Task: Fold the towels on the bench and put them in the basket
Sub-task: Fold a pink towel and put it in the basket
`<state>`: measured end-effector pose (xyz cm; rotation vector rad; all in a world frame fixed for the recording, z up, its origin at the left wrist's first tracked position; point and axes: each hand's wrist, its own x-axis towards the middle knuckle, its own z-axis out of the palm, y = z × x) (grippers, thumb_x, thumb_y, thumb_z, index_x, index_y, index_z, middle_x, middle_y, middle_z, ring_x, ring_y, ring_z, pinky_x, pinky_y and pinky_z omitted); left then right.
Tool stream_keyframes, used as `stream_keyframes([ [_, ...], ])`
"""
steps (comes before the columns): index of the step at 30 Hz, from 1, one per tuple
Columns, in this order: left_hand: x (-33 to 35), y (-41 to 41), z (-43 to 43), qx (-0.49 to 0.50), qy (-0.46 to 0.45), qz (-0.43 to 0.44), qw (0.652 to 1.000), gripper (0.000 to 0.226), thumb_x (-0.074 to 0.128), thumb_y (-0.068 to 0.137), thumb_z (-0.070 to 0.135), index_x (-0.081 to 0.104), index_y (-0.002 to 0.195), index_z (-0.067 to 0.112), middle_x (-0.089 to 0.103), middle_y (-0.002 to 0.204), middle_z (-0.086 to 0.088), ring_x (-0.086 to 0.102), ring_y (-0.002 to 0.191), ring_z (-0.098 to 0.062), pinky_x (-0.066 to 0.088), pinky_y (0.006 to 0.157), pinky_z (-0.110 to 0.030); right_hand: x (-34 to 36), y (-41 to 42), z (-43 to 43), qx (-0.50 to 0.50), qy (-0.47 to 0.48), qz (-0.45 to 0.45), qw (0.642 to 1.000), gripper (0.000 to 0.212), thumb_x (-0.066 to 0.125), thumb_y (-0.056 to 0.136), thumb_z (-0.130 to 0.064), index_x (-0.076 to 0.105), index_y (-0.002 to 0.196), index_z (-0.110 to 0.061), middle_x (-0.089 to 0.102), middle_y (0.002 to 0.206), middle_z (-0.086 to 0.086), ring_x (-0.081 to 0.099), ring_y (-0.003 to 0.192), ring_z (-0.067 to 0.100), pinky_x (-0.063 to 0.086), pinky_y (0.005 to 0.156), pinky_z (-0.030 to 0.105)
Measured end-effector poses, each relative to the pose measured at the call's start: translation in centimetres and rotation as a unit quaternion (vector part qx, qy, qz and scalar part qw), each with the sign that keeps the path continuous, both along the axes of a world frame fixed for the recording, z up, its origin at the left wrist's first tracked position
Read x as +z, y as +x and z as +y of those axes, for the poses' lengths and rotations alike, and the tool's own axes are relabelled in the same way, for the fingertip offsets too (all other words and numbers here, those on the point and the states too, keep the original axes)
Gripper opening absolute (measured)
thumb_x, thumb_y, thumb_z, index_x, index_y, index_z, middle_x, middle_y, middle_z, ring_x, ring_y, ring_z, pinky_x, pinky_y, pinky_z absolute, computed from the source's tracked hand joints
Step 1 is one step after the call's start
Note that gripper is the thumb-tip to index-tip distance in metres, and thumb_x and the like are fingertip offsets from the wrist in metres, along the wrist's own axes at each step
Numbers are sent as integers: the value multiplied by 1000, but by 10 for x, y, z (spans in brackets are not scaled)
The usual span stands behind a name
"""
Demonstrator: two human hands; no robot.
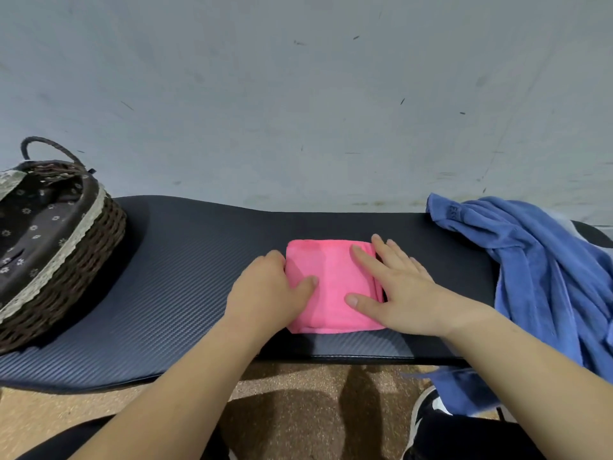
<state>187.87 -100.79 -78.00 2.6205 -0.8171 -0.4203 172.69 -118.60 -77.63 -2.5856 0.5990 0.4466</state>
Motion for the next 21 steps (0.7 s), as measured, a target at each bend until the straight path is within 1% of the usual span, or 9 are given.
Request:
stream_keyframes([
  [2,-1,0,-2,27,-16,47,998,43,68,82,60,55,88,20,62,87,4,60,81,-17,49,65,-35,2,-2,-3,0,3,5,1000,94,48,92,-72,-9,160,-42,-25,168,-7,-25,154,15,-7,127,44],
  [4,3,-2,-3,30,-38,61,997,38,70,83,53,56,84,18,63,83,5,61,77,-16,52,66,-36,1,-3,-6,2,4,19,1000,100,49,89,-75,-12,160,-41,-26,167,-9,-27,153,13,-8,126,44],
  [6,9,-2,-5,28,-68,75,994,32,71,85,44,56,85,17,64,82,3,61,76,-17,51,67,-36,1,-3,-6,1,5,30,1000,105,50,85,-78,-13,160,-41,-26,167,-9,-29,152,12,-9,126,45],
  [9,19,1,-3,34,-95,83,991,25,70,85,34,53,88,17,62,81,2,60,74,-17,48,63,-34,0,1,2,-4,12,20,1000,108,53,81,-80,-8,161,-41,-24,168,-9,-29,152,13,-9,126,47],
  [11,27,5,2,22,-86,47,995,23,68,85,31,50,91,19,62,78,2,60,71,-19,49,61,-36,1,5,11,-4,23,0,1000,107,56,81,-79,-2,162,-40,-18,169,-9,-25,153,12,-8,126,47],
  [13,34,11,8,-10,-53,-17,998,22,64,86,29,46,95,21,61,78,1,60,69,-24,50,60,-39,2,9,18,4,32,-31,999,104,58,82,-76,5,163,-38,-11,171,-9,-20,155,11,-4,127,47],
  [16,45,17,12,-37,-11,-75,996,24,61,87,30,48,105,23,60,86,3,60,76,-25,51,63,-40,3,14,21,7,44,-64,997,99,61,83,-72,13,162,-36,-1,172,-8,-14,156,11,2,127,48],
  [19,49,10,9,-54,-36,-77,995,26,64,87,34,55,110,26,60,96,7,60,85,-21,53,71,-41,0,18,24,7,46,-66,997,100,63,83,-70,14,162,-35,2,171,-8,-13,156,10,3,127,51],
  [21,50,-1,4,-72,-79,-75,991,26,66,87,35,58,111,30,56,96,11,59,85,-17,53,73,-41,-2,20,26,6,41,-62,997,101,63,82,-71,13,162,-35,2,171,-9,-13,156,10,3,127,52],
])
